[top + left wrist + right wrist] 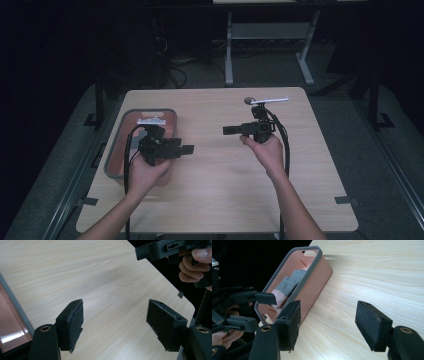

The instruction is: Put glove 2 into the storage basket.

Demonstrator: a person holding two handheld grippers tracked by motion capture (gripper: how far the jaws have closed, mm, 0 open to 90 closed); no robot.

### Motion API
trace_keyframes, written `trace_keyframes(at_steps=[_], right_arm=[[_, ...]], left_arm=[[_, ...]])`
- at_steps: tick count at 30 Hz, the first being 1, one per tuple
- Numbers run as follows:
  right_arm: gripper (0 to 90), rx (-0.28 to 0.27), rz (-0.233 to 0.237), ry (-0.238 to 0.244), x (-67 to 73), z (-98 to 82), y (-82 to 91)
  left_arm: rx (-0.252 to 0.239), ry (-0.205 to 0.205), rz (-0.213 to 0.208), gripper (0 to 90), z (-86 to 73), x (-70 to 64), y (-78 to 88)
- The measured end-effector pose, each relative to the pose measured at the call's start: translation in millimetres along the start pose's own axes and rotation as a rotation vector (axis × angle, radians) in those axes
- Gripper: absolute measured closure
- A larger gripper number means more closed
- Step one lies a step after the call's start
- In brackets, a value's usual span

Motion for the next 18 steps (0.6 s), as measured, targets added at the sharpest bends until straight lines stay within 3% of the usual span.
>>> trace_keyframes(at_steps=[18], right_arm=[[35.4, -0.034, -0.032, -0.032, -28.1, -8.3, 31.7]], left_arm=[[0.022, -0.021, -0.044, 27.1, -3.1, -18.7, -22.0]])
Point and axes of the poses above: each handheld gripper's, and its own axes: y roughly backward along the jaws, z roughly out of its top, x roughly to its left, the point moved 8 cm from there along -y, roughly forward along the jaws, and after that the axes turned 9 degrees about -y, right-handed, at the moved point
